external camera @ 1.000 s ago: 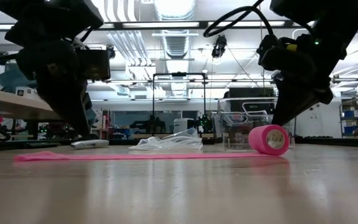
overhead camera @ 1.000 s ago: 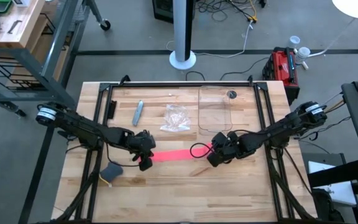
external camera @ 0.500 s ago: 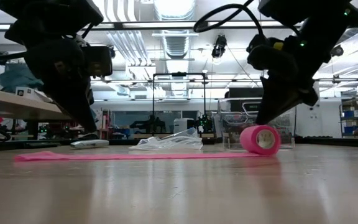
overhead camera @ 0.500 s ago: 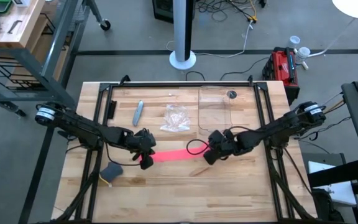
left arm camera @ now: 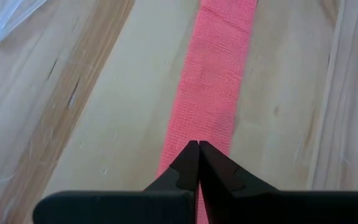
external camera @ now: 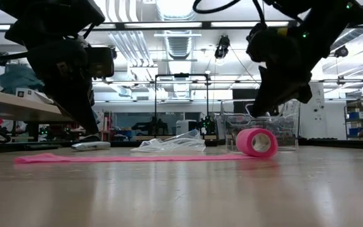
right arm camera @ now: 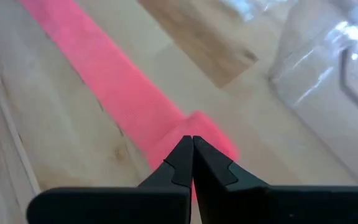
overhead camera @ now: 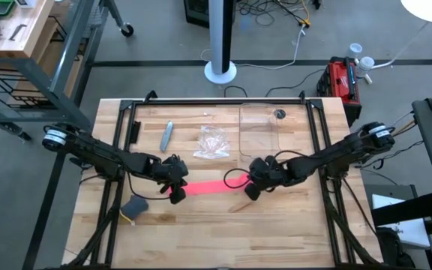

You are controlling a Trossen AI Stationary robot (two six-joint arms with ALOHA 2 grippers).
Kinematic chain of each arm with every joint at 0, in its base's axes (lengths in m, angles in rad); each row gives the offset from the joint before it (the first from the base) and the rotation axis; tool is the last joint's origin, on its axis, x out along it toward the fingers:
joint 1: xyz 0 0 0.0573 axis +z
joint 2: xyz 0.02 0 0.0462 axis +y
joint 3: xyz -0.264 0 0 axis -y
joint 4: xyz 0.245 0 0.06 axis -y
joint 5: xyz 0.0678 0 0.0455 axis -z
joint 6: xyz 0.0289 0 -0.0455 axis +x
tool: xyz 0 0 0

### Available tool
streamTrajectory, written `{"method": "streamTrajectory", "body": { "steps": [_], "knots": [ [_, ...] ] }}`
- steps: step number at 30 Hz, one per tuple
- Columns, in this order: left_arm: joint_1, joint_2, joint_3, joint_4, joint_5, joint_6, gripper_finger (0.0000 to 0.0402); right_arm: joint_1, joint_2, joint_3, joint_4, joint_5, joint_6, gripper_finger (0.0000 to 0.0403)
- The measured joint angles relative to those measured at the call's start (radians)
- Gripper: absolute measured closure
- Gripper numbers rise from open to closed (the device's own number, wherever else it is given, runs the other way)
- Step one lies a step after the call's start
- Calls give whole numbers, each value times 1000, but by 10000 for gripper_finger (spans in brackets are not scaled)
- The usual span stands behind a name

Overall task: Roll bandage
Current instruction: Roll the pink bandage

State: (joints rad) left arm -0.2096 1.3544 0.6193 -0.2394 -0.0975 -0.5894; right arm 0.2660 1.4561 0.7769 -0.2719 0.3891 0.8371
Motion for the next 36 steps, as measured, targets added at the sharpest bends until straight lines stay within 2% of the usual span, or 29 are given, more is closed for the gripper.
{"method": "streamTrajectory", "body": {
  "steps": [6, 9, 22, 36],
  "knots": [
    [0, 0, 1, 7, 1, -8, 401, 5, -78, 0, -149, 12, 64, 403],
    [0, 0, 4, 14, 1, -7, 401, 7, -84, -15, -207, -20, 102, 403],
    [0, 0, 20, 22, 0, 3, 401, 17, 59, -40, -10, -75, 130, 403],
    [0, 0, 20, 22, 0, 3, 401, 0, 85, 1, 49, -75, 80, 403]
  ]
}}
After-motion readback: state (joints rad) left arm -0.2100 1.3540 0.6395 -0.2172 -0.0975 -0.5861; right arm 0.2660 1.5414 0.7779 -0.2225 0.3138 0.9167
